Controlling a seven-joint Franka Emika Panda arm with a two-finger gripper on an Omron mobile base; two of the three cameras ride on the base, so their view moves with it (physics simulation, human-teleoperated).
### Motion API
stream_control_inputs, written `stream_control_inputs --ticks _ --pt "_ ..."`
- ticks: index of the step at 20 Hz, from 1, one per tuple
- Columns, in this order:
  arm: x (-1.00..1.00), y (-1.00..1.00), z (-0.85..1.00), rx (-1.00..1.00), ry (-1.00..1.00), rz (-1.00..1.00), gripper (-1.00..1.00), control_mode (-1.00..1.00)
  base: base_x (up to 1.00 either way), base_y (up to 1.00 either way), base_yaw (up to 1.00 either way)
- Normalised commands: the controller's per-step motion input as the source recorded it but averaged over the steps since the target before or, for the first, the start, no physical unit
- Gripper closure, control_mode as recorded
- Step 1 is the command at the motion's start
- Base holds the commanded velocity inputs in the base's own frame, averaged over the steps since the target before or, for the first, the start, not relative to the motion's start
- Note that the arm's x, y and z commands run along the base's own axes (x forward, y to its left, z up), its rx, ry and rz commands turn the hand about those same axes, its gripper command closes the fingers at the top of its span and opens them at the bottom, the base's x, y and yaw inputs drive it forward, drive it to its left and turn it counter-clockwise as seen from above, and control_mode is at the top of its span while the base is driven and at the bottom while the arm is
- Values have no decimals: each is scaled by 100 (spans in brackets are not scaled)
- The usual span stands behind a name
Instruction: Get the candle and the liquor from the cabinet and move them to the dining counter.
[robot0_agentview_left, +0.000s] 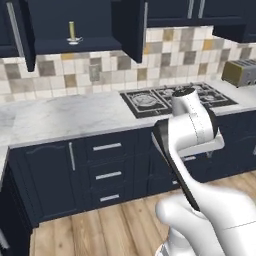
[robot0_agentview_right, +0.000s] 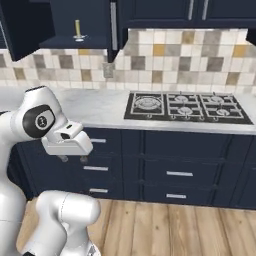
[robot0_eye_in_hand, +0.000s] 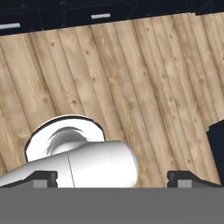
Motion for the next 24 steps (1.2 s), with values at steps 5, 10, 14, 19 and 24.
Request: stream_control_inputs --ticks 5,10,14,19,24 --pt "0 0 0 0 0 0 -100 100 64 75 0" --pt "0 0 0 0 0 0 -100 100 46 71 3" --pt "0 0 0 0 0 0 -100 100 58 45 1" --pt "0 0 0 0 0 0 -100 100 62 13 0" --pt "0 0 0 0 0 0 -100 100 63 3 0"
